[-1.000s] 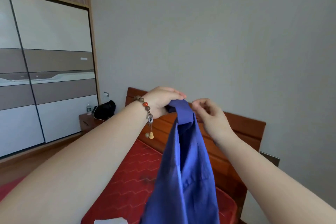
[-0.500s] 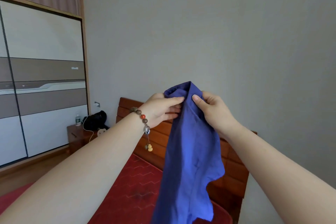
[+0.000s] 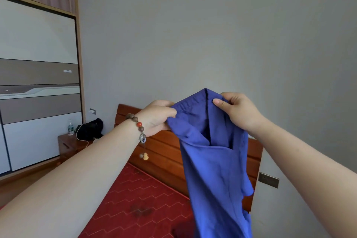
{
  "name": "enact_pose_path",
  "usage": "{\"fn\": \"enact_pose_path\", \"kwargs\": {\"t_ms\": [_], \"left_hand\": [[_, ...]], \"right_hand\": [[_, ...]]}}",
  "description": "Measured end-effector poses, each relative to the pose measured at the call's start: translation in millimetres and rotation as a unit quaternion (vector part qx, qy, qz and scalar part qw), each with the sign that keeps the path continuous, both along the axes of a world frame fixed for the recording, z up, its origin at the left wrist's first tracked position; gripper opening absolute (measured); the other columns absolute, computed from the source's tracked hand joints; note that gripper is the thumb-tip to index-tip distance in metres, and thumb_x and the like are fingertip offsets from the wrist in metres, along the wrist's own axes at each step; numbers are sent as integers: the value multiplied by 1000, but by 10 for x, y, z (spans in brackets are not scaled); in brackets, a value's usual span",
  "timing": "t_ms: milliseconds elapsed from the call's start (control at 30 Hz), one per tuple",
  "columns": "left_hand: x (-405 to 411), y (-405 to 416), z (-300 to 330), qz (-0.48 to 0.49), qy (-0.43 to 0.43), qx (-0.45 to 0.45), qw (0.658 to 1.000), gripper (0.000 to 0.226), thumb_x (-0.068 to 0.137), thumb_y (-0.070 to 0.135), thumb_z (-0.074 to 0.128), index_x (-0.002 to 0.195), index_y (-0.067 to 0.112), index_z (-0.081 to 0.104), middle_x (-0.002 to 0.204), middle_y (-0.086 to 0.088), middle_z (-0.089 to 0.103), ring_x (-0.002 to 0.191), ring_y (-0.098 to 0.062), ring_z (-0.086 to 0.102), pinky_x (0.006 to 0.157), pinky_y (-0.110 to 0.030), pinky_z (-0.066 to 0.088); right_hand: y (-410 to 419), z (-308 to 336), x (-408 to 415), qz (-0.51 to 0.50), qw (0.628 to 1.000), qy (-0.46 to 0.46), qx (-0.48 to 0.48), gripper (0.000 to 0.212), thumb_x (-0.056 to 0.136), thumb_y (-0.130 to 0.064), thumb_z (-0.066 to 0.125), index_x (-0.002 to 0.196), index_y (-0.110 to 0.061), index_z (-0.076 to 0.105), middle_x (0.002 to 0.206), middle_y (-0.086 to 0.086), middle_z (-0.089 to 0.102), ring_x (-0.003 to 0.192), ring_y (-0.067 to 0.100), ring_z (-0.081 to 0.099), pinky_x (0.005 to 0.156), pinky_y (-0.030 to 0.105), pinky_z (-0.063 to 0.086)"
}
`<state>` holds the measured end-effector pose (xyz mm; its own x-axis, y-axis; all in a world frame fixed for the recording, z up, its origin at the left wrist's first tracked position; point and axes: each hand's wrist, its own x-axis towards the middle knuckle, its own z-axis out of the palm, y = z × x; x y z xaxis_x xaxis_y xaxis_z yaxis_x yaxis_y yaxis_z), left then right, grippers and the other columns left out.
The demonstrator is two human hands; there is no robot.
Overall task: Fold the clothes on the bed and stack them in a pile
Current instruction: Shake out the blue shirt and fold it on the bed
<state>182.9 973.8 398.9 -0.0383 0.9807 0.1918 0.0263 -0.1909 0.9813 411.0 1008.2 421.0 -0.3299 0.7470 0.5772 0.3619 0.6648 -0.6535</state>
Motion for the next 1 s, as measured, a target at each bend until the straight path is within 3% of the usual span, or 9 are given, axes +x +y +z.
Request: {"fn": "enact_pose_path", "kwargs": {"t_ms": [167, 300, 400, 500, 633, 767, 833, 900, 1000], "left_hand": [[-19, 71, -34, -21, 2, 16, 1000, 14, 95, 6, 57, 98, 5, 70, 98, -10, 75, 88, -18, 72, 66, -28, 58], [87, 96, -81, 12, 79, 24, 997, 39, 99, 39, 50, 104, 7, 70, 104, -8, 74, 99, -21, 70, 85, -40, 57], [128, 92, -98, 20, 141, 98, 985, 47, 87, 55, 58, 103, 14, 72, 105, -2, 74, 106, -20, 67, 95, -35, 52], [100, 49, -103, -81, 202, 115, 969, 46, 72, 41, 79, 112, 23, 67, 114, 5, 71, 111, -13, 64, 96, -29, 51], [-12, 127, -196, -26, 326, 75, 942, 25, 83, 15, 73, 95, -4, 66, 102, -23, 70, 93, -25, 67, 93, -52, 49], [-122, 140, -241, 92, 273, 74, 955, 18, 89, 15, 66, 87, -2, 66, 94, -23, 71, 85, -26, 65, 91, -49, 49], [-163, 154, -232, 163, 267, 94, 945, 20, 91, 19, 65, 85, 1, 69, 89, -17, 72, 80, -23, 63, 80, -38, 51], [-178, 139, -203, 210, 248, 125, 938, 23, 92, 20, 63, 81, 1, 69, 77, -12, 69, 73, -20, 57, 66, -28, 43], [-160, 114, -159, 246, 239, 183, 921, 26, 92, 18, 64, 76, -2, 67, 69, -13, 60, 67, -19, 47, 60, -27, 35]], "right_hand": [[110, 122, 167, -55, 998, -12, 37, 40, 97, -23, 57, 62, -14, 41, 58, -4, 34, 51, 8, 28, 46, 19, 26], [130, 188, 218, -81, 992, -51, 87, 43, 96, -21, 57, 59, -16, 36, 54, -7, 30, 47, 6, 29, 45, 17, 26], [133, 233, 262, -97, 985, -78, 121, 47, 96, -19, 57, 58, -17, 30, 54, -6, 27, 47, 7, 29, 46, 18, 25], [152, 277, 341, -118, 981, -78, 132, 44, 96, -20, 57, 60, -12, 33, 56, -2, 28, 51, 9, 26, 48, 20, 25], [169, 343, 482, -133, 984, -33, 113, 42, 97, -22, 56, 61, -13, 35, 58, -3, 30, 51, 9, 26, 47, 19, 25], [179, 370, 624, -124, 983, -78, 107, 45, 94, -25, 62, 61, -8, 38, 57, -2, 28, 49, 9, 24, 45, 20, 22], [189, 378, 692, -122, 980, -116, 107, 49, 90, -27, 67, 56, -8, 38, 55, -3, 28, 49, 10, 25, 46, 21, 22], [171, 393, 748, -119, 976, -151, 106, 51, 87, -26, 70, 50, -15, 37, 51, -6, 28, 48, 10, 27, 45, 20, 23], [180, 358, 791, -143, 961, -208, 113, 49, 89, -19, 68, 55, -15, 33, 53, -3, 27, 53, 12, 24, 47, 24, 21]]}}
